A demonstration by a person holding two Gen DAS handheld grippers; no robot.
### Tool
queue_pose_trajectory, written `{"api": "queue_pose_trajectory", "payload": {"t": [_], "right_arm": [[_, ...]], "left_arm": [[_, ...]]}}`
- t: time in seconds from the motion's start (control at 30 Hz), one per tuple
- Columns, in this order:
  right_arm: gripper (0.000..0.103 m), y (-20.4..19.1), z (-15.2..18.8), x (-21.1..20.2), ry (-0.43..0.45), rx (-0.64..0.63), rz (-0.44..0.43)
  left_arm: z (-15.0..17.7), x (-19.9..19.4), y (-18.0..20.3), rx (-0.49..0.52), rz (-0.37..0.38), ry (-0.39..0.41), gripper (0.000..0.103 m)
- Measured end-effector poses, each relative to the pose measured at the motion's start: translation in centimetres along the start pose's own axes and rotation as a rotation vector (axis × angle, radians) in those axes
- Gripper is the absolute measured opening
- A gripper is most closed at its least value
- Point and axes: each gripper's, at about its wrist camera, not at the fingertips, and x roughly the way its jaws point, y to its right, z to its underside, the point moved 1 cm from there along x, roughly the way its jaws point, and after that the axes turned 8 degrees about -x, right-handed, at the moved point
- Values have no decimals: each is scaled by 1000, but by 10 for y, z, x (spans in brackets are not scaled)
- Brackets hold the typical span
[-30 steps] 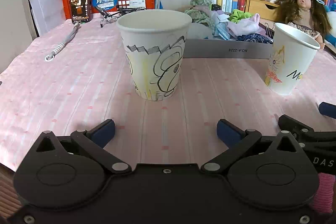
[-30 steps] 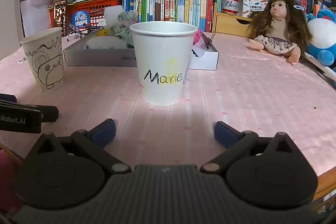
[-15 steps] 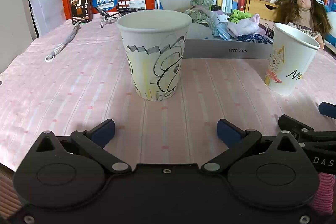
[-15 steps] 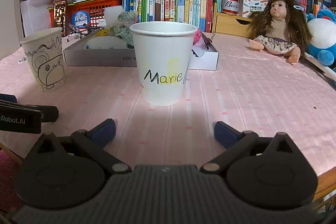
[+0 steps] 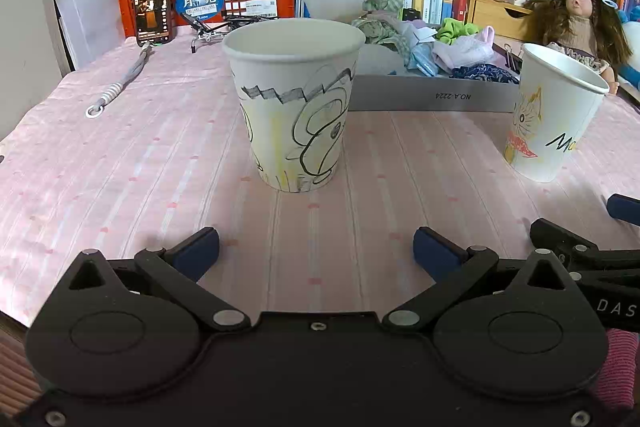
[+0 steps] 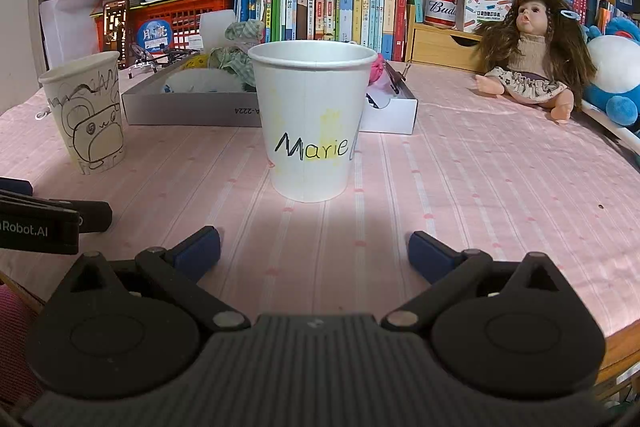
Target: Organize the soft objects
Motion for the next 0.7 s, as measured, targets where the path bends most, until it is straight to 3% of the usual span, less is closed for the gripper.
{"api": "queue_pose_trajectory", "payload": {"t": [0.7], "right_arm": [[103,0,-3,1,-20,2,-10]], "left_arm": [[-7,-1,-2,13,-9,6,103]]}}
